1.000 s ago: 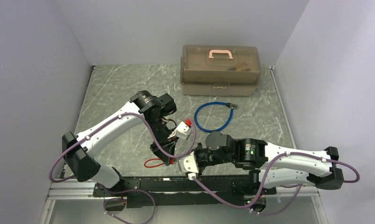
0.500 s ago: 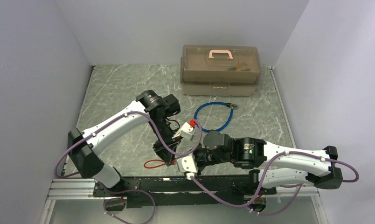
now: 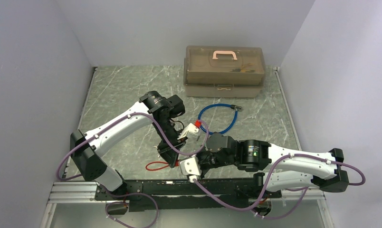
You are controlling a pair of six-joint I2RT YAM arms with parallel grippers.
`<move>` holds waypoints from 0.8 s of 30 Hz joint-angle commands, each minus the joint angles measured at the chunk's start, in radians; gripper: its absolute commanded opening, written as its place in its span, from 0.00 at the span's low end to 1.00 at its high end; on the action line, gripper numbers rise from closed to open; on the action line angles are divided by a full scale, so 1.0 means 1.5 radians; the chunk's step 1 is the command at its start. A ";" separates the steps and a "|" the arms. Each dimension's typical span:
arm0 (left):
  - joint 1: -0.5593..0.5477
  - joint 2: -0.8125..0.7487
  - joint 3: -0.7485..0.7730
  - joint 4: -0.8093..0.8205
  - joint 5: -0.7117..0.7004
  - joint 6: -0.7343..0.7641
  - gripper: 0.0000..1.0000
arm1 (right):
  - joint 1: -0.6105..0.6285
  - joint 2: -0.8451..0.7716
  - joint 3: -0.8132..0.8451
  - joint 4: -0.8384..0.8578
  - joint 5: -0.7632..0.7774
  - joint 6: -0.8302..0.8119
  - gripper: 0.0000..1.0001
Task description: Unlock with the key
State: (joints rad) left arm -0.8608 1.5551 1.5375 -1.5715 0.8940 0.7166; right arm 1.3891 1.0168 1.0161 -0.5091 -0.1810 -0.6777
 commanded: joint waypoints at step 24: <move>0.013 -0.052 -0.022 -0.003 0.039 0.089 0.00 | 0.009 -0.035 0.022 0.000 0.026 0.029 0.00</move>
State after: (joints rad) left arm -0.8417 1.5223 1.5215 -1.5429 0.8993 0.7944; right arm 1.3972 0.9955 1.0397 -0.5228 -0.1787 -0.6437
